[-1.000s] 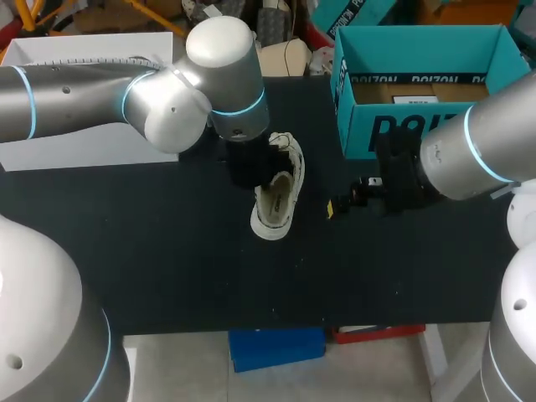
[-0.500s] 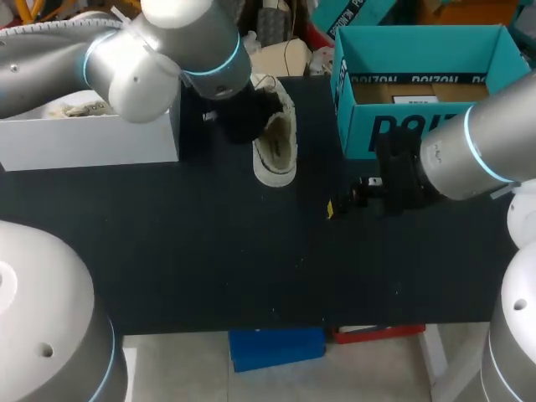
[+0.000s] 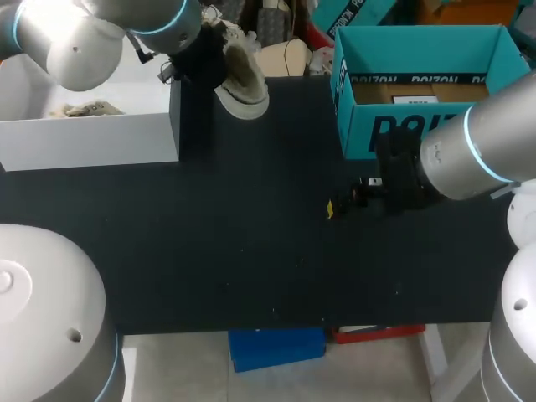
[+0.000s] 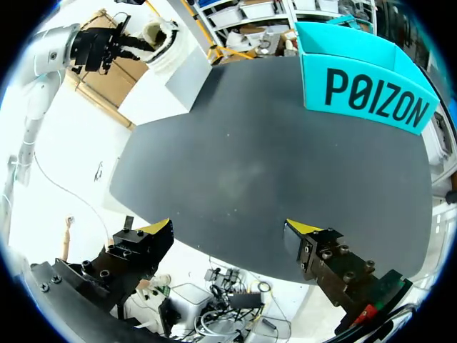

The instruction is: Take the shoe out of the shoebox, open the shoe tongue, remove and reinsert the insole, then place the shoe into the shoebox

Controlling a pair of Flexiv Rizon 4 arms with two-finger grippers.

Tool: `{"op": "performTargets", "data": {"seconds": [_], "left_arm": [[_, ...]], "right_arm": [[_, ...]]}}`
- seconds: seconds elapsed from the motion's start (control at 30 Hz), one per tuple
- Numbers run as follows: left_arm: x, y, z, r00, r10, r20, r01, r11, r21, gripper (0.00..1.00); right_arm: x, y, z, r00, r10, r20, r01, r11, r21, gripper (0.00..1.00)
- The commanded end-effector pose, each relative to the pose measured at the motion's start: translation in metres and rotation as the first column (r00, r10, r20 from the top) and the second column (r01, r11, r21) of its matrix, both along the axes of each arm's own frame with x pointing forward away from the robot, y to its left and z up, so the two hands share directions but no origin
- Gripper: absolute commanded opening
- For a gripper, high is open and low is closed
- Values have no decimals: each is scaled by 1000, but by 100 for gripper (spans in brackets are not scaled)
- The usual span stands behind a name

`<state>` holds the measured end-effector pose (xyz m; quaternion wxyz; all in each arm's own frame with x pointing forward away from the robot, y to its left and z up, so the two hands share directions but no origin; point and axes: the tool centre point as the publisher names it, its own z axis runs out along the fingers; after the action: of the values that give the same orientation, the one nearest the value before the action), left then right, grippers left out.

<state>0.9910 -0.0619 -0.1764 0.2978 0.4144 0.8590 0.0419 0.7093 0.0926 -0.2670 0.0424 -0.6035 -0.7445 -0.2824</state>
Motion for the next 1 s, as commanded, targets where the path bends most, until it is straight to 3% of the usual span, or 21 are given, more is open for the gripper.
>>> {"op": "performTargets", "data": {"seconds": [0.03, 0.27, 0.63, 1.0], "left_arm": [[-19, 46, 30, 944, 331, -3, -328, 933, -149, 0], [1, 111, 30, 871, 487, -62, -489, 847, -209, 0], [32, 193, 28, 751, 649, -125, -657, 713, -247, 0], [66, 229, 12, 716, 681, -155, -696, 683, -221, 0]], "right_arm": [[0, 1, 0, 1000, -2, 0, 2, 1000, -2, 100], [0, 1, 0, 1000, -2, 0, 2, 1000, -2, 100], [0, 1, 0, 1000, -2, 0, 2, 1000, -2, 100], [0, 1, 0, 1000, -2, 0, 2, 1000, -2, 100]]}}
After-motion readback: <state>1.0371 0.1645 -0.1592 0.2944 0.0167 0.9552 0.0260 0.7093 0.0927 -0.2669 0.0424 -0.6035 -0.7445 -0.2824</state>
